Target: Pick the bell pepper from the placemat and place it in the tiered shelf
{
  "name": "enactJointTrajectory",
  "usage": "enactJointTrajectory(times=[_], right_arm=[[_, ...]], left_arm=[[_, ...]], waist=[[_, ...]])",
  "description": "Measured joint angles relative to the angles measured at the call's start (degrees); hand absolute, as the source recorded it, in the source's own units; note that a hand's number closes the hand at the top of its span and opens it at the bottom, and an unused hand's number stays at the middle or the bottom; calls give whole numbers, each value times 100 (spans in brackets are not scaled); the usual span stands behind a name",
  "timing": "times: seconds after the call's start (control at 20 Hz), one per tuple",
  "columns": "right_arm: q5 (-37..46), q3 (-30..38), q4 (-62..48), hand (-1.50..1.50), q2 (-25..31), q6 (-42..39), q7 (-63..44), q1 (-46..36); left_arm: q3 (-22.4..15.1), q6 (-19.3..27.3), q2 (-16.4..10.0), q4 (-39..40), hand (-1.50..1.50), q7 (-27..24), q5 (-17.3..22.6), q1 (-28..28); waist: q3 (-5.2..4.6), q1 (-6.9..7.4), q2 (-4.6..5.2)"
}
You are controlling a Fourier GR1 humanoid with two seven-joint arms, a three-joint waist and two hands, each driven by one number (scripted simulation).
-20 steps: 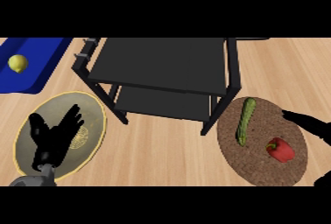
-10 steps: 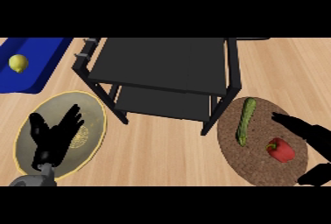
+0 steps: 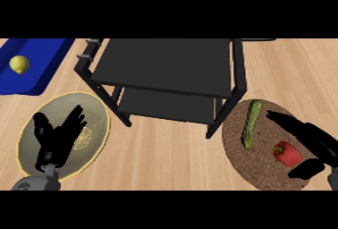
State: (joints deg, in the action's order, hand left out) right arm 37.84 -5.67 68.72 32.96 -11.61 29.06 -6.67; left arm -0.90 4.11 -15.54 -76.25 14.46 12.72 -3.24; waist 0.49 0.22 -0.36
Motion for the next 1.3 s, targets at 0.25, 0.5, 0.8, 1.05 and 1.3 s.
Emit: enactJointTrajectory(times=[0.25,0.5,0.8,1.05,1.3], right_arm=[[165,104,-276,-150,-279,65,184,-158],[573,-111,-344,150,-338,37,335,-234],[1131,-462,-570,150,-274,258,1011,-189],[994,-340,-289,150,-317,136,1394,29],[1230,-631,407,150,-1507,73,-439,235]], left_arm=[[62,-37,93,-173,0,26,-99,101],[157,-145,121,-167,0,103,-98,74],[154,-114,201,-307,0,78,-216,171],[198,-150,256,-299,0,111,-287,175],[239,-126,237,-351,0,93,-312,266]], waist=[[-6,1,6],[-24,6,8],[-76,-1,-21],[-44,-23,-5],[-127,-110,-72]])
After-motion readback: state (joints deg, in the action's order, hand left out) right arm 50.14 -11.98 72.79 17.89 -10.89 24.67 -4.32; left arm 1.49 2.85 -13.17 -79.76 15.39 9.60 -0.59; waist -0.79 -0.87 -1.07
